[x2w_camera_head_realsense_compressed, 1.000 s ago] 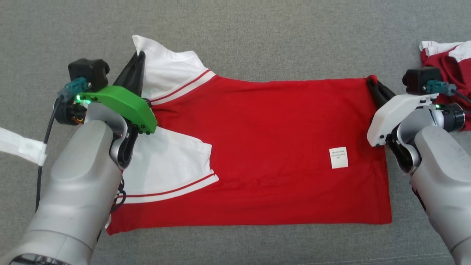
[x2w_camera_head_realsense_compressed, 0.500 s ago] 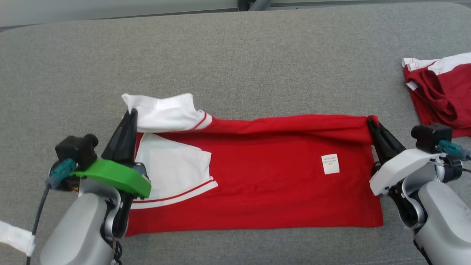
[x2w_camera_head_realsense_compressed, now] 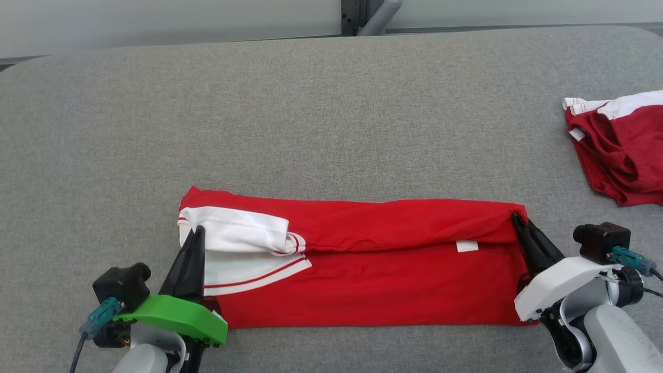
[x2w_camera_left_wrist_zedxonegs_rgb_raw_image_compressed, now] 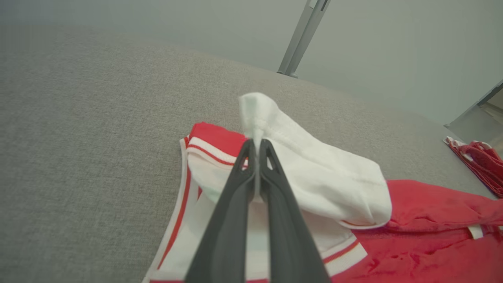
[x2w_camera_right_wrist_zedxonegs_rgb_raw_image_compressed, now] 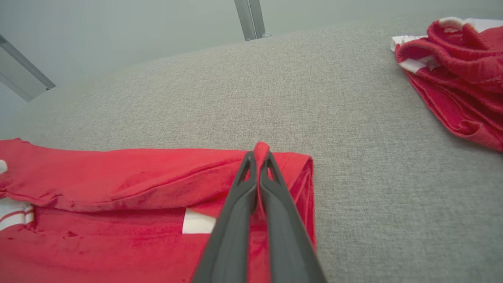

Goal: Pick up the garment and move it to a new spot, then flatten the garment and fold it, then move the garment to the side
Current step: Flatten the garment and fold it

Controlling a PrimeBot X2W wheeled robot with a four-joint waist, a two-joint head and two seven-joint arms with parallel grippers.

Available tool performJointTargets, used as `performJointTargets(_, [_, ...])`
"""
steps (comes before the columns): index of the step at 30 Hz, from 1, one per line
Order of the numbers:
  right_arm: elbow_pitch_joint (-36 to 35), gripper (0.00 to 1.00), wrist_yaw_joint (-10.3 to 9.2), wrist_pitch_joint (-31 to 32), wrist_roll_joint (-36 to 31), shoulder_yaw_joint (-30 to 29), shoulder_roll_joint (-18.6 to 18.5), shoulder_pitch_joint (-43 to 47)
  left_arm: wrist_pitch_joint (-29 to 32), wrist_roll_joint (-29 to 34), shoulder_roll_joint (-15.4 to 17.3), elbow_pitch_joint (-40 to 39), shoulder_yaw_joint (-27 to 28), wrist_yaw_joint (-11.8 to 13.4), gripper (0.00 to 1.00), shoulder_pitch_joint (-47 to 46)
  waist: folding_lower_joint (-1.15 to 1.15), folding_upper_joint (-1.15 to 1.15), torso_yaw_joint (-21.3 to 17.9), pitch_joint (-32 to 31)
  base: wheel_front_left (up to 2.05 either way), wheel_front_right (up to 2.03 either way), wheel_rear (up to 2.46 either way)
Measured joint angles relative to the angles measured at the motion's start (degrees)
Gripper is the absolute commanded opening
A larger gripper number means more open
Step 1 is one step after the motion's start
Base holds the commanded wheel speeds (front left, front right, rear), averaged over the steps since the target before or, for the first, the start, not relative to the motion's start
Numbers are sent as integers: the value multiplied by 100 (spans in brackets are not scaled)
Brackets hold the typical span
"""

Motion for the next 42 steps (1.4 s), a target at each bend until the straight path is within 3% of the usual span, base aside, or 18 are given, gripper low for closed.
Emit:
performJointTargets(1, [-3,15,0,2,-40,1,23,30,-1,-1,-16,38,9,0,0,24,0,0,1,-19,0,0,0])
performJointTargets(2, [-9,36,0,19,-81,21,37,60,-1,0,-26,68,15,-12,3,51,0,0,0,-38,0,0,0])
performJointTargets(3, [-11,80,1,12,-134,25,45,99,-1,-13,-68,80,74,-36,25,89,0,0,-3,-54,0,0,0])
performJointTargets(4, [-11,100,0,-25,-182,21,48,140,-1,-26,-126,64,140,-44,56,131,0,0,-6,-68,0,0,0])
performJointTargets(5, [-8,100,1,-47,-199,1,55,183,-1,-35,-181,44,190,-68,84,179,0,0,-9,-82,0,0,0])
performJointTargets(7, [-5,100,0,-96,-198,-45,76,240,-1,-35,-232,9,246,-93,100,236,0,0,-11,-97,0,0,0])
performJointTargets(16, [-164,100,0,-365,-288,-568,348,756,-1,170,-572,-468,870,-168,100,1029,0,0,-40,-246,0,0,0])
performJointTargets(23, [-487,100,0,-371,-449,-1035,537,1071,-1,720,-728,-842,1247,-227,100,1162,0,0,-7,-393,0,0,0])
performJointTargets(34, [-868,100,0,-82,-826,-1310,783,1224,-1,1274,-894,-1042,1365,-283,100,1109,0,0,10,-583,0,0,0])
performJointTargets(42, [-597,100,0,-71,-992,-1338,903,1081,-1,1610,-942,-895,1408,-283,100,940,0,0,75,-719,0,0,0])
